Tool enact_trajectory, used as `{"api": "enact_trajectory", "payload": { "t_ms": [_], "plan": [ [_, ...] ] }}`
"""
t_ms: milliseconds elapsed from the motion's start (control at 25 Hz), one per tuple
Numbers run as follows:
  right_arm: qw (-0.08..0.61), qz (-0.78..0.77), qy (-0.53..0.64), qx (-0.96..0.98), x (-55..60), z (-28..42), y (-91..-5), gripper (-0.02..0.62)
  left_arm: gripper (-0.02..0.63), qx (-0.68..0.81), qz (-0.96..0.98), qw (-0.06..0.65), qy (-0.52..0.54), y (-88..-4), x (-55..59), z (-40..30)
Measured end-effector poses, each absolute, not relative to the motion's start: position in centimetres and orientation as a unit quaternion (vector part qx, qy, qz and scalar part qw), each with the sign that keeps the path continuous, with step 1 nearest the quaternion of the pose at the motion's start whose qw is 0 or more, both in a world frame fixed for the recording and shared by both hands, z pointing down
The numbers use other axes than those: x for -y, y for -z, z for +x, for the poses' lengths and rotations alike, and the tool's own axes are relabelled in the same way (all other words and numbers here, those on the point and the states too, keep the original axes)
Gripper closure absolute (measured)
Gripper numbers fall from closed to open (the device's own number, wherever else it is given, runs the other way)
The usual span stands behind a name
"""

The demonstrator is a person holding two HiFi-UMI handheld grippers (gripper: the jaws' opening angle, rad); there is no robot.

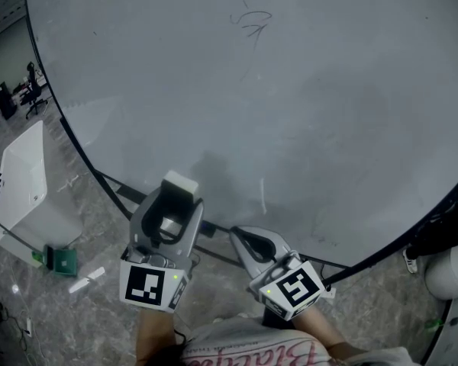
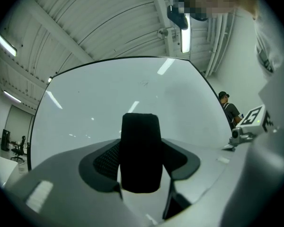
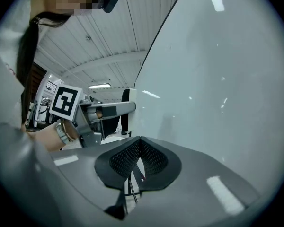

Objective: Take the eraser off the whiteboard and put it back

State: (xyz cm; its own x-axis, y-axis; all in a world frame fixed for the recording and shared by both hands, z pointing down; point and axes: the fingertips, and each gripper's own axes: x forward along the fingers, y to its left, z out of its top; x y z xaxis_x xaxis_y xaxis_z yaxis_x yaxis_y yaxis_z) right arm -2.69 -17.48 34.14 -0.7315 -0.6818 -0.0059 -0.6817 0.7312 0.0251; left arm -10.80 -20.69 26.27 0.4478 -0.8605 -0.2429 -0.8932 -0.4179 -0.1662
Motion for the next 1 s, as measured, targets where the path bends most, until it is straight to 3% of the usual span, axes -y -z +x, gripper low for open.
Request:
{"api": "enact_trajectory", "payload": {
  "t_ms": [1000],
  "plan": [
    [-0.019, 0.364, 0.005, 0.931, 17.6, -2.5, -34.2, 0.594, 0.360, -0.527, -0.841, 0.100, -0.071, -29.6, 19.5, -11.6]
  ]
}}
